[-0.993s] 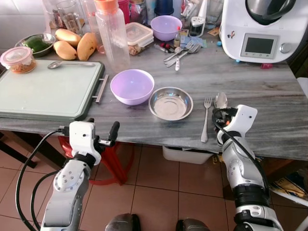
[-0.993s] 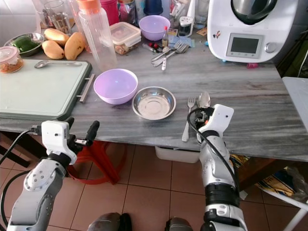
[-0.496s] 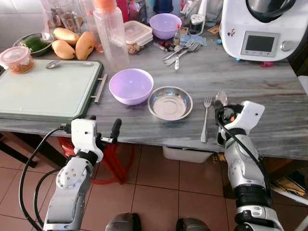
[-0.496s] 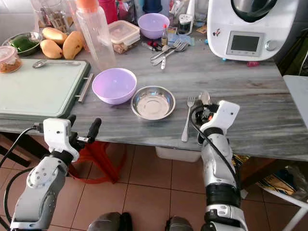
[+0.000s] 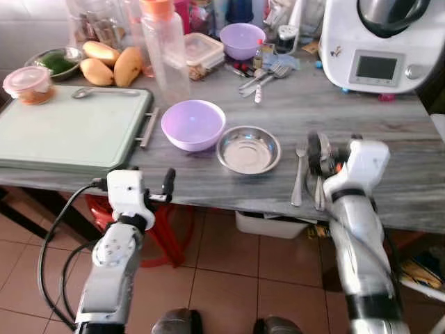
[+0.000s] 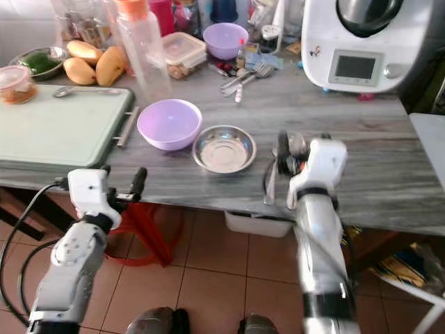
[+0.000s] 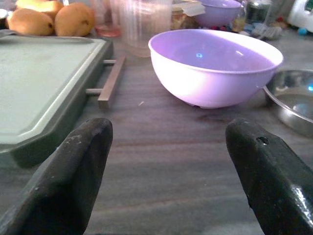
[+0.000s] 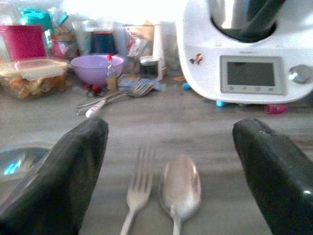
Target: Setting the table
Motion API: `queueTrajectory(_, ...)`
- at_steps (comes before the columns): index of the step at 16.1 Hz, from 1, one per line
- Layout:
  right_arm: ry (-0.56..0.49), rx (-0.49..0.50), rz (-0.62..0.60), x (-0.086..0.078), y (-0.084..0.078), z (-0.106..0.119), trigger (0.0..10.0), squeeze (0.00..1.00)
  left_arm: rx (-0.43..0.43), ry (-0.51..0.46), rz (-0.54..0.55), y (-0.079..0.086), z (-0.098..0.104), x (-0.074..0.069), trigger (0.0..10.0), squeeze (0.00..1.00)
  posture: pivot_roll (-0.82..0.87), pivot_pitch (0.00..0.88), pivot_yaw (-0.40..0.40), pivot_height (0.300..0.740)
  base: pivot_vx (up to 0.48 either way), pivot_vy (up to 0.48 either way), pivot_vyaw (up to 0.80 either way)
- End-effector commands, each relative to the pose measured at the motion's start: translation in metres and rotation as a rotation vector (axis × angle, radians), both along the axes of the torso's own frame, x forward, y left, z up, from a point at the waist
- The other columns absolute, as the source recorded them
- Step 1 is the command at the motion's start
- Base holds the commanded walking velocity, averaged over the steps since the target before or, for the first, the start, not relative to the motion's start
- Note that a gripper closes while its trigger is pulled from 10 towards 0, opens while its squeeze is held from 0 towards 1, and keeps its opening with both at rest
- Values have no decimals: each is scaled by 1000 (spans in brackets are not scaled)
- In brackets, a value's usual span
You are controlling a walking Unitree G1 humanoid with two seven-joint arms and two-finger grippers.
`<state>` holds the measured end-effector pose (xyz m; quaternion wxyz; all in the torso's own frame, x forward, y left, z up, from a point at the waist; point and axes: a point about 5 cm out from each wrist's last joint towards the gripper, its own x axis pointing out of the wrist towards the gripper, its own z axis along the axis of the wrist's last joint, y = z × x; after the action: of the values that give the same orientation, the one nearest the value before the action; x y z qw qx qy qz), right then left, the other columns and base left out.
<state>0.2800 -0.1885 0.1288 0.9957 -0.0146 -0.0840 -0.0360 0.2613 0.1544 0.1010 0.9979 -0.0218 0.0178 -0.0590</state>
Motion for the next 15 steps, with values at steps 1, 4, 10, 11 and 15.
queueTrajectory(1, -1, -17, 20, -6, 6, 3, 10000, 1000, 5, 5, 15, 2, -3, 1, 10000, 0, -18, 0, 21, 740, 0, 0, 0)
queueTrajectory(4, 35, -19, 28, -21, 12, -3, 10000, 980, -8, -3, 14, -5, -4, 6, 10000, 0, -40, 0, 16, 740, -81, 0, 0)
queueTrajectory(10, 49, -38, 37, -20, 10, 0, 10000, 945, -17, -12, 15, -11, -6, 12, 10000, 0, -55, 0, 9, 740, -303, 0, 0)
queueTrajectory(11, 49, -39, 39, -20, 11, 0, 10000, 945, -18, -13, 15, -11, -6, 12, 10000, 0, -55, 0, 9, 740, -375, 0, 0)
queueTrajectory(15, 54, -38, 53, -19, 14, 1, 10000, 929, -19, -15, 20, -13, -7, 12, 10000, 0, -58, 0, 4, 740, -356, 0, 0)
